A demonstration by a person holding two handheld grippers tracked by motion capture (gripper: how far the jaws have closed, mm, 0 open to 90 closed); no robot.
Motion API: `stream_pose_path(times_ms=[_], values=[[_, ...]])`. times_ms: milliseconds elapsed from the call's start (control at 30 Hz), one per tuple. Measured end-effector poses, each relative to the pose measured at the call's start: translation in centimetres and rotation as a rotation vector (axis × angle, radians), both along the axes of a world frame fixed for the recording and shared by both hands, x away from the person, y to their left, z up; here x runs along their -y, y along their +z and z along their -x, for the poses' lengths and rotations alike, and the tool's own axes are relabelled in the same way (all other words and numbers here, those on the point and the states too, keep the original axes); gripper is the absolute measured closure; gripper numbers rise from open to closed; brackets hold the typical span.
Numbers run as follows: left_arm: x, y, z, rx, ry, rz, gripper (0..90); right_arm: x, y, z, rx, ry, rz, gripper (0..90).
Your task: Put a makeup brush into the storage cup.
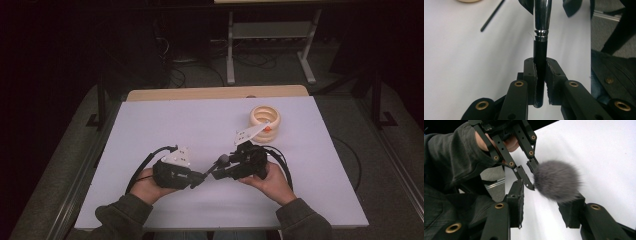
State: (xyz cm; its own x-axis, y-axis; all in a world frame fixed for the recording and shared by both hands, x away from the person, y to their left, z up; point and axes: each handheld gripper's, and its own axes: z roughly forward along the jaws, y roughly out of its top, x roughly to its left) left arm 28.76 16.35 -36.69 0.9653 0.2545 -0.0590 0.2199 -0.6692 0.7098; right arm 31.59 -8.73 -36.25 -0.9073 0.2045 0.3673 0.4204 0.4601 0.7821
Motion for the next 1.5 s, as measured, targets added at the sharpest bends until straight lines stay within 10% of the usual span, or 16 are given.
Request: stream_pose_path(times_ms=[300, 1500], values=[[0.6, 0.1, -0.3, -0.003, 0.022, 0.028, 79.5, -0.6, -0.2, -0.2, 0.012, -0.038, -0.019, 74.4], [-2.2, -1.6, 0.9, 0.021, 0.124, 0.027, 55.3, 2.5, 2.1, -1.9, 0.014, -0.125, 0.168, 75.9]])
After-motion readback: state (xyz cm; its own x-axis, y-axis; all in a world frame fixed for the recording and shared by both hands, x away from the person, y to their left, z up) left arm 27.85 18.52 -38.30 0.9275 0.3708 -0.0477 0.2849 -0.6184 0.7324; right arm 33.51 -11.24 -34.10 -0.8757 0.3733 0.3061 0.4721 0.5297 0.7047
